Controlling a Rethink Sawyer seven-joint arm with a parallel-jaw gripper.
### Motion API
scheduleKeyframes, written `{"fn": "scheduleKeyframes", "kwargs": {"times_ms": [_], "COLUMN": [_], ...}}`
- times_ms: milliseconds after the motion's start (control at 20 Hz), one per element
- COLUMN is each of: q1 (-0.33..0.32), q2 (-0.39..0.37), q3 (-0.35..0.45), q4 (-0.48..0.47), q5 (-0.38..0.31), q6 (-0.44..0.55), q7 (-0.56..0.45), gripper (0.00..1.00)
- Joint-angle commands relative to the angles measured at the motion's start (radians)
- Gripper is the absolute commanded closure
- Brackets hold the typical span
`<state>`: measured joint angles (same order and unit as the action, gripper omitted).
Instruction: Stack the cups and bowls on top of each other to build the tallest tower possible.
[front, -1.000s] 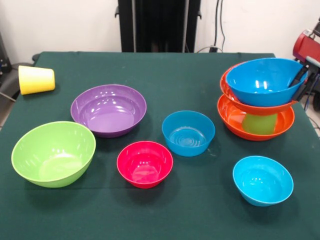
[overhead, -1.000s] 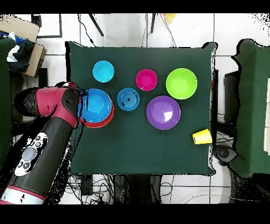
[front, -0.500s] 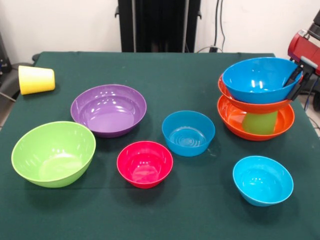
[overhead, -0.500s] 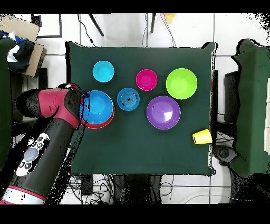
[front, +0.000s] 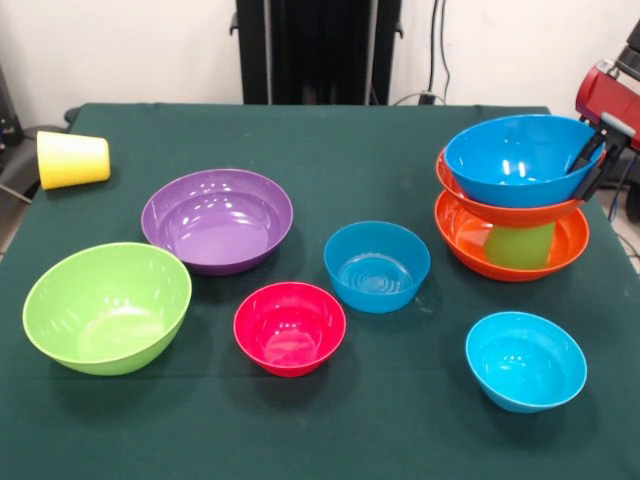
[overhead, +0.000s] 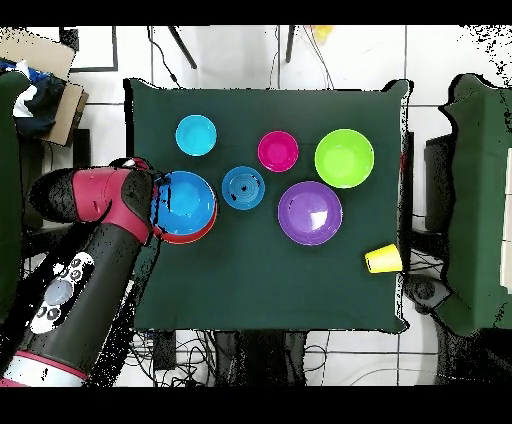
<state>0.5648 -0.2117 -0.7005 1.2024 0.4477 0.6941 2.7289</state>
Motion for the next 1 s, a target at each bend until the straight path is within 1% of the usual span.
{"fn": "scheduleKeyframes", "kwargs": {"times_ms": [50, 350, 650, 1000], "q1": [0.006, 0.008, -0.008, -0.013], "q2": [0.011, 0.016, -0.004, -0.003], "q3": [0.084, 0.077, 0.088, 0.088], "q4": [0.028, 0.022, 0.062, 0.065], "q5": [0.002, -0.001, -0.024, -0.036], "q6": [0.006, 0.017, -0.019, -0.028], "q7": [0.170, 0.173, 0.121, 0.101], "gripper": [1.00, 1.00, 1.00, 1.00]}}
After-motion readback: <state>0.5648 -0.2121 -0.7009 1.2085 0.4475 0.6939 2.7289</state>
